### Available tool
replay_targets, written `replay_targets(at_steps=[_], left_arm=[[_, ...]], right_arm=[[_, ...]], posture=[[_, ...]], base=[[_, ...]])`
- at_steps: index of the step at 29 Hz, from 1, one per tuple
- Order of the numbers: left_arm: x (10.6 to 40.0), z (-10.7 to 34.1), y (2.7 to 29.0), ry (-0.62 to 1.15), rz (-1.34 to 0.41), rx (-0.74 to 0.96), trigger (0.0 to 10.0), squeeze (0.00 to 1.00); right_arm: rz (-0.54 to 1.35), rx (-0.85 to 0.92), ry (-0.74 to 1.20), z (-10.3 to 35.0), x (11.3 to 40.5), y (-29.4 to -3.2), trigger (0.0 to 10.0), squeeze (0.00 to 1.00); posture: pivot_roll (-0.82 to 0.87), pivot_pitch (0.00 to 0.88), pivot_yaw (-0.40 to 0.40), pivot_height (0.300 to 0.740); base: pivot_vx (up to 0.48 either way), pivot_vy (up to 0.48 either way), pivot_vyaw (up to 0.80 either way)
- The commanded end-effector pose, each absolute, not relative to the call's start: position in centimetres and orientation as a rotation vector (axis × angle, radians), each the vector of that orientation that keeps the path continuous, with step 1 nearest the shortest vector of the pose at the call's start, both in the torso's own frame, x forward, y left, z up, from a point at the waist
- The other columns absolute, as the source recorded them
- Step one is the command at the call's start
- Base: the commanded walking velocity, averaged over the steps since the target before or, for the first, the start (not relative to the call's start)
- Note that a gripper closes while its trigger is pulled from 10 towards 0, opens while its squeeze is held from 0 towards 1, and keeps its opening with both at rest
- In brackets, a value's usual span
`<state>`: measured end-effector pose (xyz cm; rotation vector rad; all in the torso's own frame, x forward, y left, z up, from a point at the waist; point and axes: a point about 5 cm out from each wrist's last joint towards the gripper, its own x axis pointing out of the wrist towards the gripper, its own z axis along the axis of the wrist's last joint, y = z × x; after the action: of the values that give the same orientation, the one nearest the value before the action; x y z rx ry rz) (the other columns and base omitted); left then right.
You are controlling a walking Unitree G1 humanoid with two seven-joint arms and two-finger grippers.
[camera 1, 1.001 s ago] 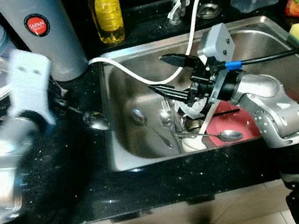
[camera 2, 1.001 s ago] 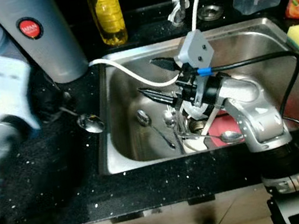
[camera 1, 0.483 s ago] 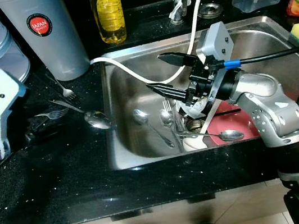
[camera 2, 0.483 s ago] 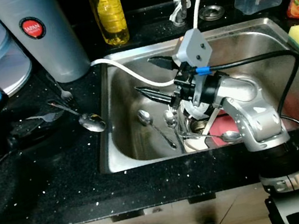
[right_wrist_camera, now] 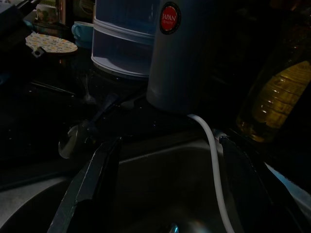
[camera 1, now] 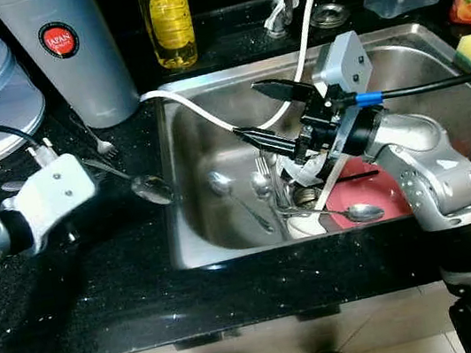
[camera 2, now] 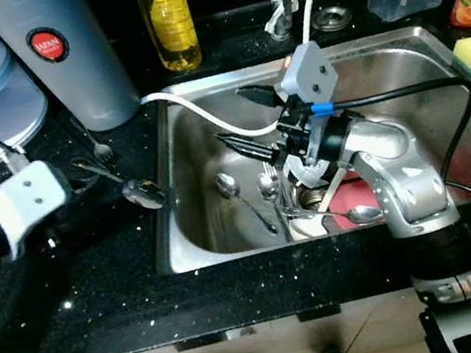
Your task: Kitchen organization
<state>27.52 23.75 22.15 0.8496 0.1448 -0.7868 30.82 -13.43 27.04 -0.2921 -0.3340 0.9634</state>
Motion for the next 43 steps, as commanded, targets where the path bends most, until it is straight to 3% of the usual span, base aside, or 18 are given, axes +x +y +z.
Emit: replay_targets(at_steps=[1, 7, 8, 9, 10, 15, 26, 39, 42, 43], left_arm=[[27.6, 19.7, 23.1, 0.203, -0.843, 0.850, 10.0, 0.00], [28.6, 17.6, 22.0, 0.184, -0.870, 0.925, 10.0, 0.00], [28.7, 17.1, 21.8, 0.191, -0.874, 0.932, 5.3, 0.00], [28.8, 16.8, 21.7, 0.195, -0.877, 0.939, 5.3, 0.00], [28.8, 16.3, 21.7, 0.210, -0.864, 0.942, 0.0, 0.00], [29.1, 15.0, 22.2, 0.241, -0.804, 0.963, 0.0, 0.00], [30.2, 16.4, 22.2, 0.089, -0.703, 1.031, 0.0, 0.00], [31.1, 22.6, 18.1, -0.277, -0.616, 0.990, 0.0, 0.00], [31.1, 24.2, 17.1, -0.317, -0.608, 0.889, 0.0, 0.00], [31.1, 24.6, 16.9, -0.322, -0.599, 0.847, 3.6, 0.00]], right_arm=[[0.971, -0.280, -0.338, 27.1, 30.8, -13.3, 10.0, 0.00], [0.956, -0.271, -0.356, 27.6, 30.9, -13.4, 10.0, 0.00], [0.955, -0.270, -0.360, 27.7, 30.9, -13.5, 10.0, 0.00], [0.956, -0.269, -0.362, 27.8, 30.9, -13.5, 10.0, 0.00], [0.955, -0.271, -0.365, 28.0, 30.8, -13.5, 10.0, 0.00], [0.945, -0.274, -0.372, 28.4, 30.6, -14.0, 10.0, 0.00], [0.941, -0.259, -0.376, 28.4, 30.7, -13.9, 10.0, 0.00], [0.935, -0.257, -0.380, 28.6, 30.8, -13.9, 10.0, 0.00], [0.934, -0.257, -0.381, 28.6, 30.8, -13.9, 10.0, 0.00], [0.933, -0.256, -0.382, 28.6, 30.8, -13.9, 10.0, 0.00]], posture=[[-0.01, 0.109, 0.093, 0.740], [-0.02, 0.107, 0.087, 0.740], [-0.03, 0.106, 0.086, 0.740], [-0.04, 0.106, 0.087, 0.740], [-0.05, 0.108, 0.087, 0.740], [-0.05, 0.112, 0.086, 0.740], [-0.04, 0.109, 0.081, 0.740], [-0.04, 0.104, 0.075, 0.740], [-0.05, 0.103, 0.077, 0.740], [-0.05, 0.103, 0.077, 0.740]], base=[[0.000, 0.000, 0.00], [0.000, 0.000, 0.00], [0.000, 0.000, 0.00], [0.000, 0.000, 0.00], [0.000, 0.000, 0.00], [0.000, 0.000, 0.00], [0.000, 0.000, 0.00], [0.000, 0.000, 0.00], [0.000, 0.000, 0.00], [0.000, 0.000, 0.00]])
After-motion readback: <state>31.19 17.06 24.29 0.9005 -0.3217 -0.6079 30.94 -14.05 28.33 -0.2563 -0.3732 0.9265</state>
